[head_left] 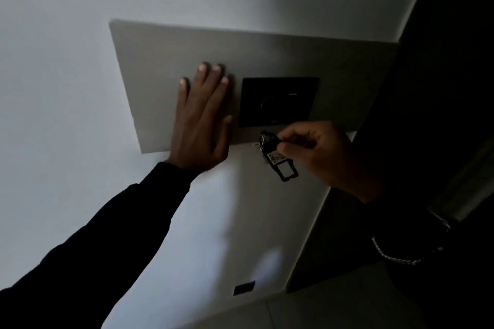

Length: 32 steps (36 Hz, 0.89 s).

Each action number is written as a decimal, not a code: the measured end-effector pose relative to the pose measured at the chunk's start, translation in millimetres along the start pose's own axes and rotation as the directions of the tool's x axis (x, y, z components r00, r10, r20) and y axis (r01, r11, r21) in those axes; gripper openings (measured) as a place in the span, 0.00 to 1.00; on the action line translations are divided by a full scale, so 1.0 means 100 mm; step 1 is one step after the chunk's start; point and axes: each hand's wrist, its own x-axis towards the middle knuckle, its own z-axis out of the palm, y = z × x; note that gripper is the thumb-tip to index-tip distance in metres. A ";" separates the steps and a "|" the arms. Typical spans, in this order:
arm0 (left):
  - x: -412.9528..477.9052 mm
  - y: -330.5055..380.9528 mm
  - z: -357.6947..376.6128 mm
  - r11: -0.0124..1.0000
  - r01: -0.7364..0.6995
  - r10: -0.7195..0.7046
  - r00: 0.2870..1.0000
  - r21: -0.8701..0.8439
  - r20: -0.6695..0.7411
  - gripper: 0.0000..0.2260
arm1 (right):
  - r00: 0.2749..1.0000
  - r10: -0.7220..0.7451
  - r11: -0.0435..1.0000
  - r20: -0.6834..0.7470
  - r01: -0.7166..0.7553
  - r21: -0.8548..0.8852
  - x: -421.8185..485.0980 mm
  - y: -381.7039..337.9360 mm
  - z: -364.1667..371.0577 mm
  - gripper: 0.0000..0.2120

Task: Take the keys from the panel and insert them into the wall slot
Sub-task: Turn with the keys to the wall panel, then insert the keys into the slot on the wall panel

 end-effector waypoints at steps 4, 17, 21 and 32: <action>0.27 -0.14 0.19 0.927 -0.036 0.043 0.999 0.373 -0.010 0.27 | 0.981 -0.193 0.981 -0.034 0.193 -0.009 0.43 -0.03 -0.31 0.04; 0.28 -0.26 0.42 0.706 -0.026 0.112 0.991 0.708 -0.075 0.30 | 0.936 -0.295 0.923 -0.191 0.331 0.194 1.17 0.08 -0.63 0.04; 0.28 -0.28 0.43 0.676 -0.021 0.114 0.991 0.737 -0.077 0.31 | 0.938 -0.278 0.916 -0.205 0.323 0.239 1.22 0.16 -0.63 0.04; 0.29 -0.25 0.42 0.660 -0.011 0.114 0.990 0.751 -0.085 0.31 | 0.949 -0.263 0.938 -0.172 0.293 0.186 1.16 0.40 -0.58 0.08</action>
